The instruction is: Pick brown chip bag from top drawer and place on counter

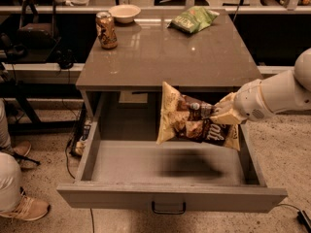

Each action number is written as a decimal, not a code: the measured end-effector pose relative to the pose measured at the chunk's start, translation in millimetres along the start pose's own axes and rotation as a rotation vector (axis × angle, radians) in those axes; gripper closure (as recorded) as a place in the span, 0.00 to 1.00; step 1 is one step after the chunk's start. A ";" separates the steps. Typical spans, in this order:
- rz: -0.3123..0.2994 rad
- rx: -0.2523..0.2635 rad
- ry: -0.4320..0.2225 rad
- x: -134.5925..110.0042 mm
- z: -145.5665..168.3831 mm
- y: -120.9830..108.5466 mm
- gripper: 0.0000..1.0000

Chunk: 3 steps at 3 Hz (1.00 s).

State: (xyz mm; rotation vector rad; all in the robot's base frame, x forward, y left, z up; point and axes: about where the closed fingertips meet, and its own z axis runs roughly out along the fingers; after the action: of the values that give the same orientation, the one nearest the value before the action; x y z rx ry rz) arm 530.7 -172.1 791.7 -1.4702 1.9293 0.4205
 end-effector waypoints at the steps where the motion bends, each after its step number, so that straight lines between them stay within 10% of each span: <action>1: -0.034 0.043 -0.031 -21.6 -25.5 -24.7 1.00; 3: -0.102 0.154 -0.125 -80.3 -80.2 -125.3 1.00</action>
Offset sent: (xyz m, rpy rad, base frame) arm 0.1441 -0.0660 0.2526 0.0772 -0.4473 -0.0807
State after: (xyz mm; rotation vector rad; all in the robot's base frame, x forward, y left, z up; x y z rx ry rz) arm 635.0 -202.5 921.3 -1.4011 1.7402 0.3030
